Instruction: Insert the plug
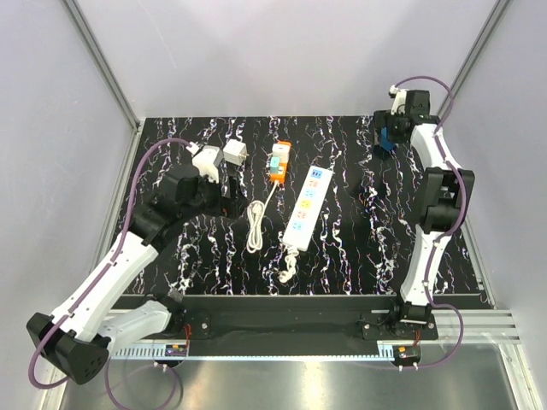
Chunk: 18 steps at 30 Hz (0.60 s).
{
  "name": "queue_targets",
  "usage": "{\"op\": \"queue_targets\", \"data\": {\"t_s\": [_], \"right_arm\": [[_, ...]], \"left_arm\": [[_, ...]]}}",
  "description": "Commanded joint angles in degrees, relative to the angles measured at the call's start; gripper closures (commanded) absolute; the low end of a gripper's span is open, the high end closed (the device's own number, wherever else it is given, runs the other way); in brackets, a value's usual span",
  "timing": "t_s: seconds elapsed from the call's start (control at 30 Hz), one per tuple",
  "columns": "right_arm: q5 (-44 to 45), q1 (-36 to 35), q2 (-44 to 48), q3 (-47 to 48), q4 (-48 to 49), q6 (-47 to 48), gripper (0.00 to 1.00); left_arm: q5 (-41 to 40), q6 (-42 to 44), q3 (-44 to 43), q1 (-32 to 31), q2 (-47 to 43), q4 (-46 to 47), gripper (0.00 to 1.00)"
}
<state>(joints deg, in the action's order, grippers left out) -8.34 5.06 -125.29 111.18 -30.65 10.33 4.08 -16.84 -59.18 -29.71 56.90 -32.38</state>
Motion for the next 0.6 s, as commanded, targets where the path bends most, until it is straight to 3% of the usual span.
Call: {"op": "queue_targets", "data": {"t_s": [0.0, 0.23, 0.57], "right_arm": [[-3.44, 0.12, -3.89, 5.35, 2.44, 11.02, 0.03], [-9.93, 1.88, -8.90, 11.60, 2.09, 17.62, 0.01], [-4.67, 2.15, -17.78, 23.46, 1.30, 20.61, 0.00]], "left_arm": [[-1.00, 1.11, 0.64, 0.10, 0.22, 3.91, 0.01], [-0.91, 1.37, -0.32, 0.36, 2.59, 3.38, 0.01], [-1.44, 1.55, -1.03, 1.06, 5.41, 2.59, 0.01]]}}
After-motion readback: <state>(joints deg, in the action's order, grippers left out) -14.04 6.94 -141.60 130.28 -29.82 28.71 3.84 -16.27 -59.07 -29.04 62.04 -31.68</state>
